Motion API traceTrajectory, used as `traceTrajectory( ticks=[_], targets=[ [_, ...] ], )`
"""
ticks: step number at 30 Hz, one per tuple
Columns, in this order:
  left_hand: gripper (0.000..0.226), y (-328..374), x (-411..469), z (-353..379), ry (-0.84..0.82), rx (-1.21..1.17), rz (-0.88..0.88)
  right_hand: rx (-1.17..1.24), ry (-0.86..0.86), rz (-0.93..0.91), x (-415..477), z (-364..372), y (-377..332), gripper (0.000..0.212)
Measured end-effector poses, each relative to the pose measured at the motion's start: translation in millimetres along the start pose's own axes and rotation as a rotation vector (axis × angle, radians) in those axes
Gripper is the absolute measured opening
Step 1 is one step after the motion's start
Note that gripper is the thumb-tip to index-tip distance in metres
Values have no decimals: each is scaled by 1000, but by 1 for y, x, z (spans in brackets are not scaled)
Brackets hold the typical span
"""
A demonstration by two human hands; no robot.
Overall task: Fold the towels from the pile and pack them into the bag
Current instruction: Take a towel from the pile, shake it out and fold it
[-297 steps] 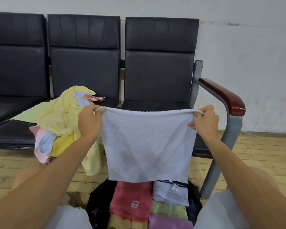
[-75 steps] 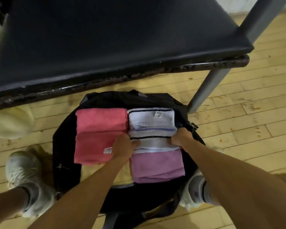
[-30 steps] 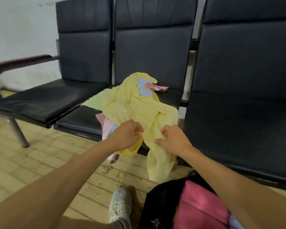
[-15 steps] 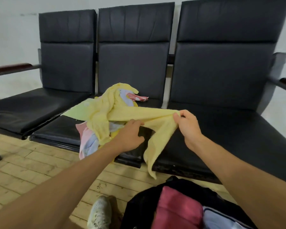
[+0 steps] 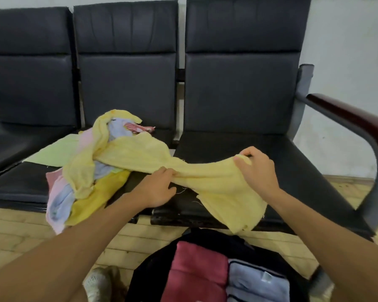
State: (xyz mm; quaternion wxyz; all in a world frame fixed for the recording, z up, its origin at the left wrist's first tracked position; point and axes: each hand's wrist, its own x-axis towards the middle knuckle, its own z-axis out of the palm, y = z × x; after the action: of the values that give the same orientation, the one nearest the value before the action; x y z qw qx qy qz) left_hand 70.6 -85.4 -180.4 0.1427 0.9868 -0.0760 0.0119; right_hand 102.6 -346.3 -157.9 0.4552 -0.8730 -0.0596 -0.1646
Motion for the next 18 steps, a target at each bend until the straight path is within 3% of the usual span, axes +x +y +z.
traceTrajectory(
  ticks=[4,9,12,18],
  targets=[
    [53,6,15,11,-8,141,28,-534,-349,-93,-7,-10,18,25],
    [31,8,32,19,-14,114,32,-803,-453,-134,-2,-32,16,35],
    [14,18,37,25,34,89,52,-884,-432,-94,-1,-43,23,38],
    [17,67,22,32,-45,-195,231,-783,-400,-17,-3,-38,39,26]
  ],
)
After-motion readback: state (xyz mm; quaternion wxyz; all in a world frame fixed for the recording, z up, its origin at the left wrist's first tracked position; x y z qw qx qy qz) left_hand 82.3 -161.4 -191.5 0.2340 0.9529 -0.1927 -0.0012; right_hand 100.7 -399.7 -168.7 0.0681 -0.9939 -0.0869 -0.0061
